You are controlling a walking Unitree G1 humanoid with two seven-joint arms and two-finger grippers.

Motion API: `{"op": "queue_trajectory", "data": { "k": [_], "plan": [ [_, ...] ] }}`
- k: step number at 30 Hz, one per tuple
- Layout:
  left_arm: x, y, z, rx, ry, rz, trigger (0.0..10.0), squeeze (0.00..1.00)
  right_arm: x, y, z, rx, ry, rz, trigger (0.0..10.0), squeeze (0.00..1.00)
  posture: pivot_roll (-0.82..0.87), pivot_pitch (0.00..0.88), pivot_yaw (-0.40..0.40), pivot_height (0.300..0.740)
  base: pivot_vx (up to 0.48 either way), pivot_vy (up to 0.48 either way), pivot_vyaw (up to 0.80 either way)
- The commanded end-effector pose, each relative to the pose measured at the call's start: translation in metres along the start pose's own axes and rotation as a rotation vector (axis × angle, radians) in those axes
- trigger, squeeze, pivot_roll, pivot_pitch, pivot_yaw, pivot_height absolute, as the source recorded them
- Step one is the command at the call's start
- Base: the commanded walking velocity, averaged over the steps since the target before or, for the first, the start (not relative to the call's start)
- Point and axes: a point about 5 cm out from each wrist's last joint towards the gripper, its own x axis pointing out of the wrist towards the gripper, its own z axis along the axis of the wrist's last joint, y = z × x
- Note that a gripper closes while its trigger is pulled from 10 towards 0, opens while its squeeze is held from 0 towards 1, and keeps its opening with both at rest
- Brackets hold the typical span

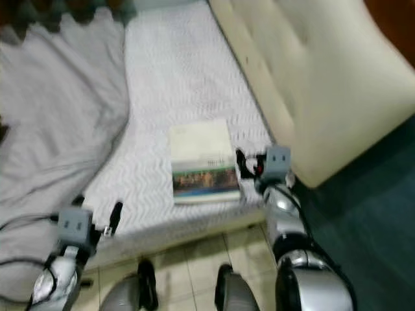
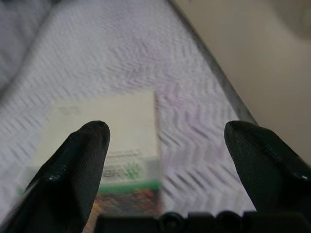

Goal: Clean up the room

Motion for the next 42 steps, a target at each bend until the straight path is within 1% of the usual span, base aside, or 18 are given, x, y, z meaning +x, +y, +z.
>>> {"op": "queue_trajectory", "data": {
  "k": [1,2,4,5,6,8,9,10,11,15,16,21,26,29,31,32,33,42],
  "plan": [
    [0.003,0.005,-0.005,-0.03,0.038,0.038,10.0,0.0,-0.014,0.003,-0.008,0.039,-0.035,-0.002,10.0,0.0,-0.01,0.033,-0.014,0.74,0.0,0.0,0.0],
    [0.007,0.006,-0.002,-0.04,0.03,0.05,10.0,0.0,-0.021,0.006,-0.013,0.061,-0.035,-0.006,10.0,0.0,-0.02,0.004,-0.006,0.74,0.0,0.0,0.0],
    [0.011,0.004,0.0,-0.093,0.026,0.06,10.0,0.0,-0.032,0.009,-0.022,0.088,-0.018,-0.011,10.0,0.0,-0.03,0.0,0.003,0.74,0.0,0.0,0.0],
    [0.012,0.002,0.001,-0.12,0.026,0.058,10.0,0.0,-0.037,0.01,-0.026,0.088,-0.007,-0.006,10.0,0.0,-0.03,0.0,0.005,0.74,0.0,0.0,0.0],
    [0.012,0.002,0.001,-0.12,0.026,0.058,10.0,0.0,-0.037,0.01,-0.026,0.088,-0.007,-0.006,10.0,0.0,-0.03,0.0,0.005,0.74,0.0,0.0,0.0],
    [0.011,-0.004,-0.002,-0.141,0.042,0.034,10.0,0.0,-0.05,0.012,-0.035,0.067,0.015,0.009,10.0,0.0,-0.03,0.0,0.02,0.74,0.0,0.381,0.28],
    [0.011,-0.004,-0.002,-0.141,0.042,0.034,10.0,0.0,-0.05,0.012,-0.035,0.067,0.015,0.009,10.0,0.0,-0.03,0.0,0.02,0.74,0.0,0.48,0.56],
    [0.01,-0.01,-0.006,-0.147,0.064,0.016,10.0,0.0,-0.064,0.009,-0.042,0.065,0.038,0.0,10.0,0.0,-0.03,0.0,0.017,0.74,0.0,0.48,0.58],
    [0.01,-0.011,-0.008,-0.144,0.07,0.006,10.0,0.0,-0.069,0.007,-0.044,0.062,0.046,-0.005,10.0,0.0,-0.04,0.0,0.018,0.74,0.0,0.48,0.58],
    [0.016,-0.012,-0.008,-0.13,0.073,-0.004,10.0,0.0,-0.076,0.005,-0.045,0.041,0.055,-0.005,10.0,0.0,-0.05,0.0,0.024,0.74,0.0,0.48,0.57],
    [0.022,-0.012,-0.006,-0.129,0.066,-0.019,10.0,0.0,-0.081,0.004,-0.044,0.022,0.063,-0.007,10.0,0.0,-0.05,0.0,0.025,0.74,0.0,0.48,0.56],
    [0.032,-0.009,-0.001,-0.131,0.056,-0.049,10.0,0.0,-0.077,0.003,-0.038,0.019,0.053,-0.033,10.0,0.0,-0.06,0.0,0.041,0.74,0.0,0.48,0.11],
    [0.034,-0.008,-0.002,-0.131,0.059,-0.045,10.0,0.0,-0.079,0.005,-0.036,0.01,0.061,-0.023,10.0,0.0,-0.07,0.0,0.04,0.74,0.0,0.48,0.0],
    [0.031,-0.009,-0.004,-0.134,0.063,-0.041,10.0,0.0,-0.08,0.005,-0.036,0.003,0.064,-0.016,10.0,0.0,-0.07,0.0,0.039,0.74,0.0,0.48,0.0],
    [0.022,-0.012,-0.011,-0.138,0.085,-0.044,10.0,0.0,-0.085,0.005,-0.038,0.007,0.079,-0.018,10.0,0.0,-0.06,0.0,0.037,0.74,0.0,0.48,0.0],
    [0.022,-0.012,-0.011,-0.138,0.085,-0.044,10.0,0.0,-0.085,0.005,-0.038,0.007,0.079,-0.018,10.0,0.0,-0.06,0.0,0.037,0.74,0.0,0.48,0.0],
    [0.014,-0.011,-0.017,-0.138,0.098,-0.045,10.0,0.0,-0.09,0.005,-0.041,0.013,0.097,-0.022,10.0,0.0,-0.06,0.0,0.036,0.74,0.0,0.48,0.0],
    [0.02,-0.002,-0.016,-0.127,0.092,-0.041,10.0,0.0,-0.087,0.01,-0.043,0.023,0.114,0.003,10.0,0.0,-0.05,0.0,0.03,0.74,0.0,0.48,0.0]
  ]
}}
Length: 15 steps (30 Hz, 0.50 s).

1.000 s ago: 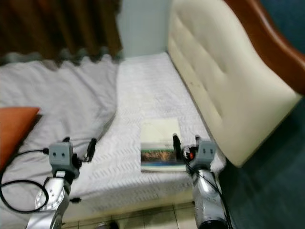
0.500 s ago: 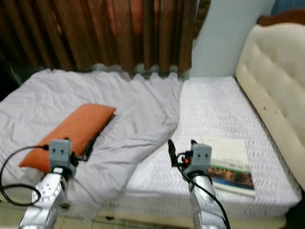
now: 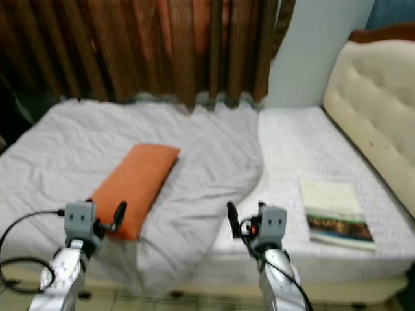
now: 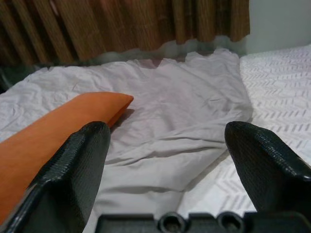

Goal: Clean up the room

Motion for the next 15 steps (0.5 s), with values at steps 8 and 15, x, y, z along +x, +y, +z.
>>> {"op": "queue_trajectory", "data": {
  "k": [8,15],
  "plan": [
    [0.001,-0.0026,0.0037,-0.025,-0.037,-0.038,10.0,0.0,-0.0023,-0.0057,0.0089,0.014,-0.029,0.003,10.0,0.0,-0.05,0.0,0.029,0.74,0.0,0.48,0.0],
    [0.001,-0.0026,0.0037,-0.025,-0.037,-0.038,10.0,0.0,-0.0023,-0.0057,0.0089,0.014,-0.029,0.003,10.0,0.0,-0.05,0.0,0.029,0.74,0.0,0.48,0.0]
  ]
}}
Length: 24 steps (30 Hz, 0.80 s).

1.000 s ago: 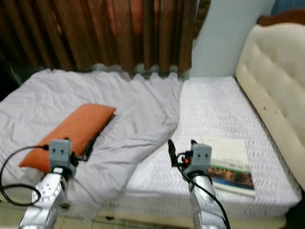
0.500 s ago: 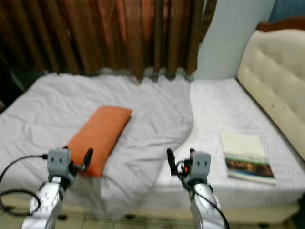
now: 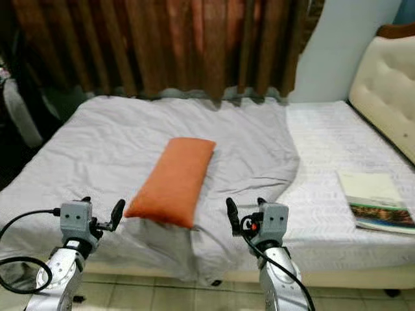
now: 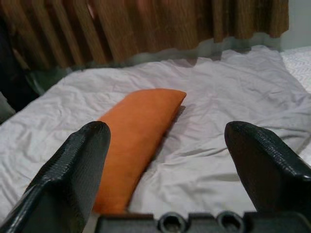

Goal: Clean up the room

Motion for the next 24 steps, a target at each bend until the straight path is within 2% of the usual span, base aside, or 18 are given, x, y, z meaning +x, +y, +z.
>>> {"op": "queue_trajectory", "data": {
  "k": [1,2,4,5,6,9,11,13,18,24],
  "plan": [
    [-0.002,-0.011,0.008,-0.008,-0.047,-0.04,10.0,0.0,-0.008,-0.01,0.004,-0.03,-0.014,-0.012,10.0,0.0,-0.04,0.0,0.022,0.74,0.0,0.48,0.0],
    [-0.002,-0.011,0.008,-0.008,-0.047,-0.04,10.0,0.0,-0.008,-0.01,0.004,-0.03,-0.014,-0.012,10.0,0.0,-0.04,0.0,0.022,0.74,0.0,0.48,0.0],
    [-0.019,-0.024,0.002,0.005,-0.044,-0.062,10.0,0.0,-0.054,-0.027,-0.023,-0.152,0.145,-0.019,10.0,0.0,-0.03,0.0,-0.018,0.74,0.0,0.238,0.0],
    [-0.022,-0.027,-0.001,0.009,-0.037,-0.063,10.0,0.0,-0.067,-0.031,-0.031,-0.196,0.204,-0.021,10.0,0.0,-0.03,0.0,-0.018,0.74,0.0,0.0,0.0],
    [-0.019,-0.029,-0.001,0.001,-0.038,-0.059,10.0,0.0,-0.07,-0.034,-0.035,-0.221,0.232,-0.022,10.0,0.0,-0.04,0.0,-0.029,0.74,0.0,0.0,0.0],
    [-0.011,-0.029,0.0,-0.011,-0.05,-0.049,10.0,0.0,-0.064,-0.036,-0.032,-0.232,0.224,-0.025,10.0,0.0,-0.05,0.0,-0.049,0.74,0.0,0.0,0.0],
    [-0.005,-0.036,0.001,-0.013,-0.061,-0.056,10.0,0.0,-0.053,-0.044,-0.022,-0.208,0.198,-0.052,10.0,0.0,-0.06,0.0,-0.091,0.74,0.0,0.0,0.0],
    [-0.006,-0.04,0.001,-0.035,-0.062,-0.066,10.0,0.0,-0.046,-0.047,-0.015,-0.151,0.172,-0.059,10.0,0.0,-0.07,0.0,-0.089,0.74,0.126,0.0,0.0],
    [-0.006,-0.043,0.002,-0.021,-0.056,-0.097,10.0,0.0,-0.035,-0.042,-0.007,-0.069,0.118,-0.046,10.0,0.0,-0.06,0.0,-0.077,0.74,0.416,0.0,0.0],
    [-0.003,-0.038,0.004,-0.019,-0.059,-0.088,10.0,0.0,-0.025,-0.035,-0.009,-0.062,0.113,-0.037,10.0,0.0,-0.05,0.0,-0.059,0.74,0.458,0.0,0.0]
  ]
}}
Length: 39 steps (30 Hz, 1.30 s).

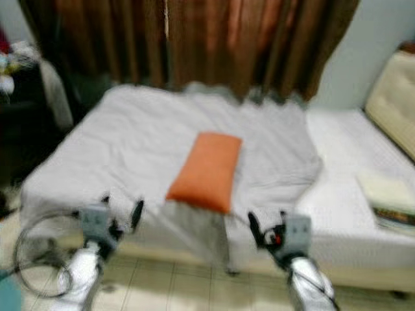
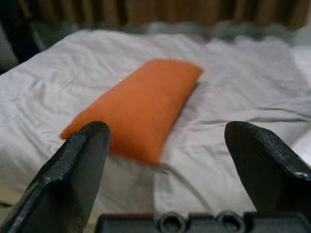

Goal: Clean up the room

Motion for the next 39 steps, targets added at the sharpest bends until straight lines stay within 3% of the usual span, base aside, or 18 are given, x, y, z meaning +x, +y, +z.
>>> {"op": "queue_trajectory", "data": {
  "k": [1,7,15,23,25,28,29,31,32,33,35,37,39],
  "plan": [
    [0.005,0.006,0.008,0.013,-0.02,0.009,10.0,0.0,0.007,0.008,0.002,0.02,-0.015,0.02,10.0,0.0,-0.05,0.0,-0.059,0.74,0.458,0.0,0.0],
    [0.007,0.007,0.009,0.028,-0.014,-0.009,10.0,0.0,0.015,0.022,0.001,0.023,-0.012,0.063,10.0,0.0,-0.04,0.011,-0.046,0.74,0.458,0.0,-0.13],
    [0.008,0.012,0.01,0.023,-0.005,0.006,10.0,0.0,0.028,0.025,0.005,-0.004,-0.021,0.064,10.0,0.0,-0.03,0.025,-0.029,0.74,0.457,0.0,-0.58],
    [0.005,0.018,0.007,0.0,0.021,0.05,10.0,0.0,0.043,0.039,0.005,0.06,0.017,0.135,10.0,0.0,-0.02,0.044,-0.033,0.74,0.319,0.356,0.0],
    [0.013,0.035,0.004,-0.014,0.066,0.081,10.0,0.0,0.058,0.053,0.018,0.208,0.009,0.163,10.0,0.0,-0.01,0.147,-0.036,0.74,0.291,0.381,0.0],
    [0.018,0.038,0.002,-0.016,0.089,0.078,10.0,0.0,0.063,0.054,0.019,0.232,0.019,0.155,10.0,0.0,-0.01,0.175,-0.037,0.74,0.307,0.366,0.0],
    [0.026,0.048,-0.001,-0.034,0.129,0.074,10.0,0.0,0.07,0.054,0.019,0.233,0.031,0.128,10.0,0.0,-0.02,0.272,-0.031,0.74,0.0,0.0,0.0],
    [0.033,0.056,-0.001,-0.055,0.153,0.068,10.0,0.0,0.075,0.053,0.02,0.232,0.038,0.109,10.0,0.0,-0.02,0.295,-0.029,0.74,0.0,0.0,0.0],
    [0.038,0.066,0.0,-0.089,0.169,0.077,10.0,0.0,0.079,0.052,0.021,0.229,0.04,0.088,10.0,0.0,-0.02,0.35,-0.034,0.74,0.0,0.0,0.0],
    [0.04,0.072,0.003,-0.111,0.169,0.083,10.0,0.0,0.08,0.05,0.023,0.226,0.035,0.078,10.0,0.0,-0.02,0.371,-0.034,0.74,0.0,0.0,0.0],
    [0.05,0.087,0.017,-0.162,0.148,0.093,10.0,0.0,0.085,0.041,0.036,0.22,-0.001,0.048,10.0,0.0,-0.02,0.525,-0.041,0.74,0.0,0.0,0.0],
    [0.053,0.092,0.023,-0.178,0.136,0.093,10.0,0.0,0.087,0.038,0.041,0.226,-0.015,0.035,10.0,0.0,-0.02,0.525,-0.041,0.74,0.0,0.0,0.0],
    [0.064,0.096,0.035,-0.204,0.11,0.079,10.0,0.0,0.092,0.03,0.051,0.21,-0.057,-0.006,10.0,0.0,-0.03,0.588,-0.032,0.74,0.0,0.0,0.0]
  ]
}}
